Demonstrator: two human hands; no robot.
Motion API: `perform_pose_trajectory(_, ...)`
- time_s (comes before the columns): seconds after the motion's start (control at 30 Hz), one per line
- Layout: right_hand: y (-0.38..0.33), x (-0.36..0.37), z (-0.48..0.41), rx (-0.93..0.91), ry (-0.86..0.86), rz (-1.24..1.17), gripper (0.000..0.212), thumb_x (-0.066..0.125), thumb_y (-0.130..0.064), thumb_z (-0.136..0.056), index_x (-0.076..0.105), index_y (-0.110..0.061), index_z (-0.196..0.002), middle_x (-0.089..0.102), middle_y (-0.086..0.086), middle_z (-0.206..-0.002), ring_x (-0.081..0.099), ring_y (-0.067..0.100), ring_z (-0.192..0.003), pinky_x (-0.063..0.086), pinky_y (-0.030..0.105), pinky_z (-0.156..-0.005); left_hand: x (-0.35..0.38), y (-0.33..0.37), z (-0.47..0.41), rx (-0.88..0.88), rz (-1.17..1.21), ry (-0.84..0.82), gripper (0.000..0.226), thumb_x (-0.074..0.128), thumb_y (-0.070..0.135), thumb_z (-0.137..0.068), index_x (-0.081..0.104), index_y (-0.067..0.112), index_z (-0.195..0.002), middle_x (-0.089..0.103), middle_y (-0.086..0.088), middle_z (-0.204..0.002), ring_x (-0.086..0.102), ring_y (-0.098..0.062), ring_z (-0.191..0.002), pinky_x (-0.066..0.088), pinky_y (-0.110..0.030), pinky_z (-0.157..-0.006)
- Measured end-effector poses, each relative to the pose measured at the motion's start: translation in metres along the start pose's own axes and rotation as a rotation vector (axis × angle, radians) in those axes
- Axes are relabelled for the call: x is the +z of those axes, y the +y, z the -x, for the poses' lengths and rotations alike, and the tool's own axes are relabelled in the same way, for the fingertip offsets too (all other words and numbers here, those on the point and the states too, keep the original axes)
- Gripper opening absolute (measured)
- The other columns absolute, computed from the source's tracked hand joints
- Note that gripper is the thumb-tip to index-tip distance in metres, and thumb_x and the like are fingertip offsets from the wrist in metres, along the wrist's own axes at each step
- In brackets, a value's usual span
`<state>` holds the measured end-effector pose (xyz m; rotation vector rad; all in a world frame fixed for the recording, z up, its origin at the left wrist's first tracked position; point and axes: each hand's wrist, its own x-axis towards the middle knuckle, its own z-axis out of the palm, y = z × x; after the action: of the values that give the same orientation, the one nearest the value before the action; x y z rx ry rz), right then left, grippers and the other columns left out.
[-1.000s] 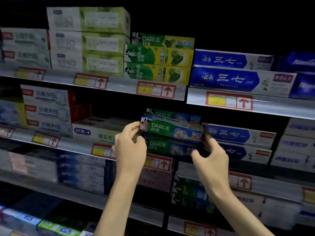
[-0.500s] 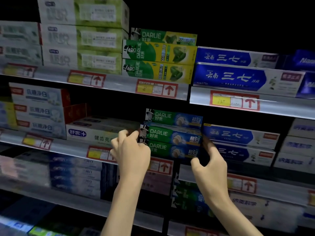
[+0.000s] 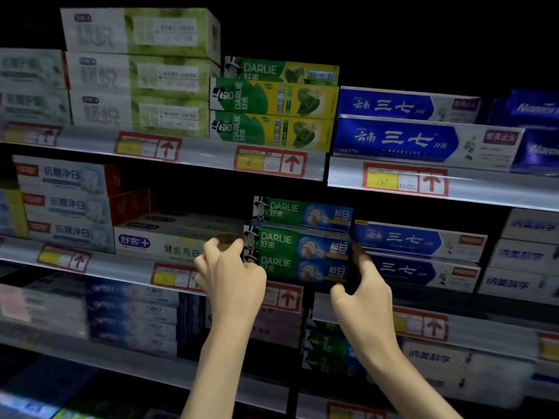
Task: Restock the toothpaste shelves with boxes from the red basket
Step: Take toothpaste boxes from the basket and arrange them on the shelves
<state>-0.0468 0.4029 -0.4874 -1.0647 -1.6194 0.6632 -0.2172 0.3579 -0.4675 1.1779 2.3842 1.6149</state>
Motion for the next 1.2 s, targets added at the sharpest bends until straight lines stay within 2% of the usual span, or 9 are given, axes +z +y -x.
perform_pose_trajectory(0.23, 0.002, 0.001, -0.001, 0.026, 0.0, -0.003, 0.08, 0.06, 0.001, -0.094, 0.028, -0.029, -0.161, 0.049, -0.013, -0.13, 0.054, 0.003, -0.055, 0.05, 0.02, -0.057, 0.001, -0.004, -0.001, 0.006, 0.022, -0.006, 0.05, 0.057, 0.008, -0.095, 0.056, 0.016, -0.144, 0.029, -0.01, -0.16, 0.021, -0.031, -0.142, 0.019, -0.052, -0.116)
perform_pose_trajectory(0.33, 0.001, 0.0, 0.001, 0.016, -0.002, -0.004, 0.082, 0.062, -0.001, -0.093, 0.026, -0.032, -0.16, 0.047, -0.013, -0.132, 0.058, 0.013, -0.071, 0.058, 0.031, -0.069, -0.001, -0.001, 0.002, 0.018, 0.058, 0.011, 0.055, 0.06, 0.015, -0.095, 0.051, 0.017, -0.149, 0.033, -0.009, -0.159, 0.022, -0.029, -0.143, 0.019, -0.051, -0.116)
perform_pose_trajectory(0.4, -0.001, -0.004, 0.003, -0.007, 0.02, 0.008, 0.083, 0.064, -0.005, -0.092, 0.026, -0.032, -0.16, 0.044, -0.015, -0.138, 0.06, 0.018, -0.1, 0.057, 0.041, -0.094, -0.005, 0.002, 0.006, 0.032, 0.128, 0.059, 0.056, 0.064, 0.02, -0.094, 0.051, 0.022, -0.149, 0.039, -0.004, -0.156, 0.026, -0.026, -0.141, 0.019, -0.05, -0.117)
perform_pose_trajectory(0.47, -0.006, -0.011, 0.005, -0.011, 0.051, 0.004, 0.08, 0.066, -0.008, -0.093, 0.026, -0.028, -0.16, 0.042, -0.012, -0.149, 0.046, 0.015, -0.136, 0.04, 0.034, -0.114, -0.011, 0.007, 0.013, 0.048, 0.284, 0.072, 0.049, 0.064, 0.023, -0.095, 0.057, 0.031, -0.143, 0.047, 0.006, -0.148, 0.036, -0.02, -0.138, 0.023, -0.049, -0.12)
perform_pose_trajectory(0.5, -0.009, -0.015, 0.006, -0.01, 0.064, -0.02, 0.079, 0.067, -0.009, -0.094, 0.028, -0.028, -0.16, 0.041, -0.011, -0.153, 0.039, 0.013, -0.143, 0.033, 0.031, -0.116, -0.015, 0.011, 0.019, 0.053, 0.407, 0.04, 0.044, 0.063, 0.024, -0.096, 0.06, 0.034, -0.139, 0.051, 0.011, -0.144, 0.043, -0.015, -0.135, 0.03, -0.048, -0.119)
perform_pose_trajectory(0.63, -0.021, -0.032, 0.013, -0.016, 0.108, -0.188, 0.072, 0.072, -0.017, -0.093, 0.037, -0.033, -0.154, 0.048, -0.013, -0.149, 0.044, 0.007, -0.138, 0.039, 0.038, -0.117, -0.027, 0.031, 0.045, 0.052, 0.837, -0.181, 0.035, 0.062, 0.026, -0.098, 0.067, 0.033, -0.132, 0.068, 0.014, -0.129, 0.061, -0.003, -0.12, 0.048, -0.034, -0.107)
perform_pose_trajectory(0.77, -0.032, -0.055, 0.027, 0.016, 0.119, -0.369, 0.059, 0.076, -0.023, -0.091, 0.05, -0.039, -0.141, 0.058, -0.017, -0.134, 0.054, -0.003, -0.123, 0.045, 0.032, -0.108, -0.03, 0.038, 0.072, 0.037, 1.05, -0.297, 0.035, 0.056, 0.032, -0.099, 0.069, 0.026, -0.131, 0.073, 0.003, -0.125, 0.067, -0.015, -0.119, 0.046, -0.045, -0.108)
perform_pose_trajectory(0.9, -0.034, -0.086, 0.041, 0.029, 0.098, -0.407, 0.051, 0.076, -0.031, -0.089, 0.056, -0.041, -0.135, 0.062, -0.017, -0.128, 0.059, -0.001, -0.12, 0.048, 0.035, -0.107, -0.029, 0.044, 0.096, 0.062, 1.123, -0.337, 0.048, 0.051, 0.039, -0.09, 0.068, 0.022, -0.131, 0.072, -0.003, -0.127, 0.067, -0.02, -0.121, 0.045, -0.049, -0.108)
perform_pose_trajectory(1.2, -0.023, -0.159, 0.073, -0.008, 0.101, -0.338, 0.044, 0.076, -0.035, -0.088, 0.06, -0.043, -0.128, 0.063, -0.017, -0.125, 0.059, -0.004, -0.117, 0.048, 0.021, -0.092, -0.01, 0.065, 0.137, 0.115, 1.128, -0.392, 0.044, 0.044, 0.033, -0.098, 0.066, 0.019, -0.133, 0.07, -0.008, -0.129, 0.064, -0.026, -0.123, 0.044, -0.052, -0.109)
